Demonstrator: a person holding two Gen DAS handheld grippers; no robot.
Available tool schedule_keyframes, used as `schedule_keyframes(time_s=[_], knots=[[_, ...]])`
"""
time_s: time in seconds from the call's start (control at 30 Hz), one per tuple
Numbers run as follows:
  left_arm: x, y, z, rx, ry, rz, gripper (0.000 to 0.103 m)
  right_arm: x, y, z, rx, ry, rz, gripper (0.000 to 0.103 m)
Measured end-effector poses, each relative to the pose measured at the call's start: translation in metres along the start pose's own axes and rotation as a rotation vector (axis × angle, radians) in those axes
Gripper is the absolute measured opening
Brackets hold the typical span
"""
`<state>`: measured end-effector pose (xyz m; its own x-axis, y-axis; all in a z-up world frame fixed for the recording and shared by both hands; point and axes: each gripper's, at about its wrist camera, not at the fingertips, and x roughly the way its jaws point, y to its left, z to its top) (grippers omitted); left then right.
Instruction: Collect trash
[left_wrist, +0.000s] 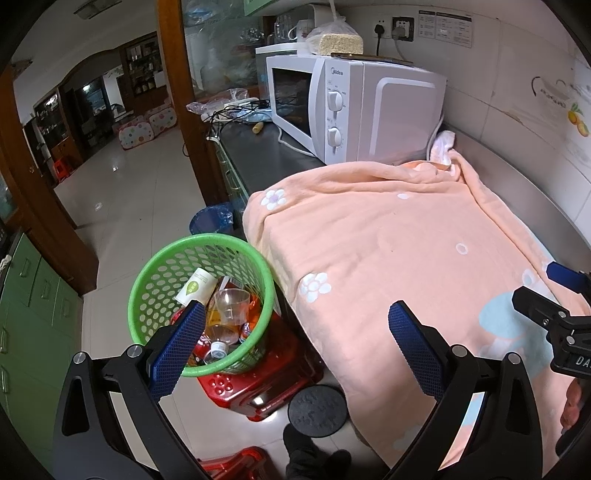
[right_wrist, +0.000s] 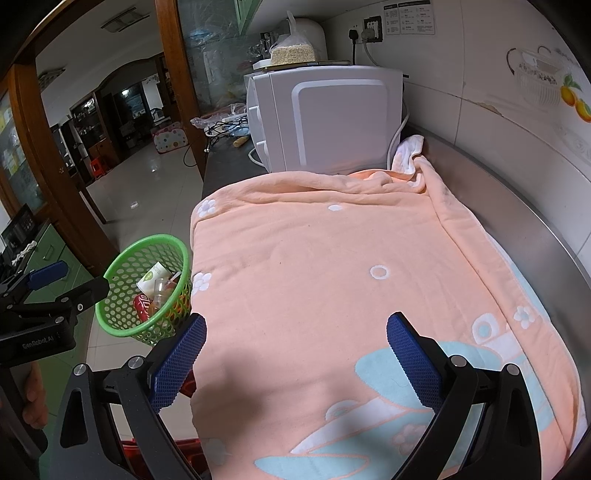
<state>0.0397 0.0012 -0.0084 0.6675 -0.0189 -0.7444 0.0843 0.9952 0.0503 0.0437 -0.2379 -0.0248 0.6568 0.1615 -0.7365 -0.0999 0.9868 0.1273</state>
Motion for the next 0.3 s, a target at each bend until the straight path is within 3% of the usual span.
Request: schedule_keyframes(time_s=[0.3], knots=[[0.0007,-0.0016,0.0009,-0.003,0.004,0.007,0.098,0.0003,0.0012,-0.0010,0.002,-0.001,0.002,0.095]])
